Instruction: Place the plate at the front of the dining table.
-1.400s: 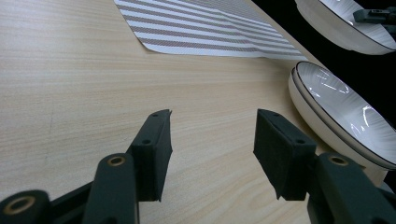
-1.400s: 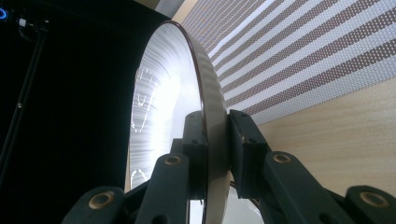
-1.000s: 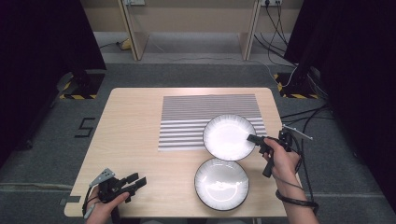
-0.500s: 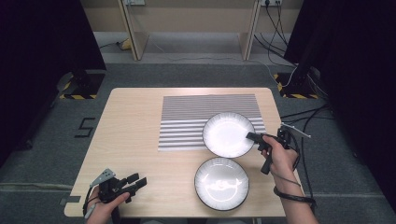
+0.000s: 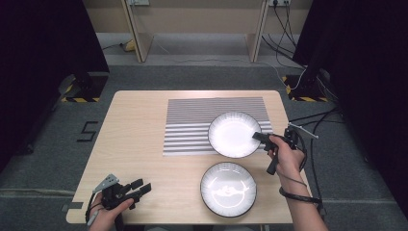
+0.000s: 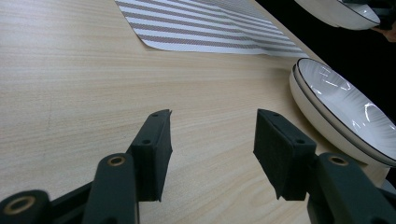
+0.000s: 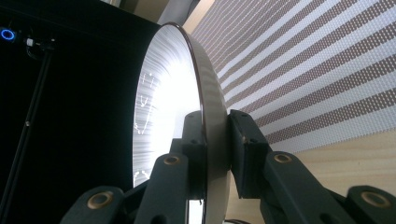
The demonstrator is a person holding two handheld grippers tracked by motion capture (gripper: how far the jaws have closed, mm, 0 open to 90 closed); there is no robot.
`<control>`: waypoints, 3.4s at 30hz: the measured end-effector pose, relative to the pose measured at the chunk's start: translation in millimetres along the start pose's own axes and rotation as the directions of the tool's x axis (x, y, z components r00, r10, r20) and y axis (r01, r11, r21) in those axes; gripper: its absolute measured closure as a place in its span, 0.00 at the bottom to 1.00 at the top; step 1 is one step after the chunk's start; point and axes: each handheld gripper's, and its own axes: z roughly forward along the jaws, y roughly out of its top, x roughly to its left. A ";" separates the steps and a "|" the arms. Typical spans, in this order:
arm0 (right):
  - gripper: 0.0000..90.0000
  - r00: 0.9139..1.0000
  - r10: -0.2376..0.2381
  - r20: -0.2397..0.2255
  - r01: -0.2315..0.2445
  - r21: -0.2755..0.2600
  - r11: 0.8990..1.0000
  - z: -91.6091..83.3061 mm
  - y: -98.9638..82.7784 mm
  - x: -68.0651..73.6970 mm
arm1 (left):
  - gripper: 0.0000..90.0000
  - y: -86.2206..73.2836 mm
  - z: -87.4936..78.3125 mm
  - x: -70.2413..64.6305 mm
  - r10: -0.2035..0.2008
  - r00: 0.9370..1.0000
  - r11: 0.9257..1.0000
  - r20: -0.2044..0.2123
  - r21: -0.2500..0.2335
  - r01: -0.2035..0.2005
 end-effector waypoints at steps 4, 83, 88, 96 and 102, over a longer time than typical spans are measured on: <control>0.86 1.000 -0.004 0.005 0.004 -0.001 1.000 2.4 2.5 0.1 | 0.51 -0.2 0.0 0.3 -0.001 1.000 1.000 -0.002 0.002 0.001; 0.85 0.996 0.085 0.000 -0.085 -0.056 0.995 53.9 50.3 20.1 | 0.51 -1.2 1.3 2.0 0.000 1.000 1.000 0.003 0.009 0.000; 0.85 0.996 0.088 -0.001 -0.088 -0.050 0.995 57.2 52.0 21.7 | 0.51 -1.7 1.4 1.7 -0.002 1.000 1.000 0.002 0.009 0.002; 0.85 0.995 0.098 -0.007 -0.098 -0.065 0.993 63.7 55.8 23.2 | 0.51 -1.5 1.5 2.0 -0.001 1.000 1.000 0.003 0.008 0.001; 0.85 0.994 0.110 -0.004 -0.110 -0.064 0.992 67.2 59.1 23.1 | 0.51 -1.4 1.6 1.9 -0.001 1.000 1.000 0.002 0.008 0.001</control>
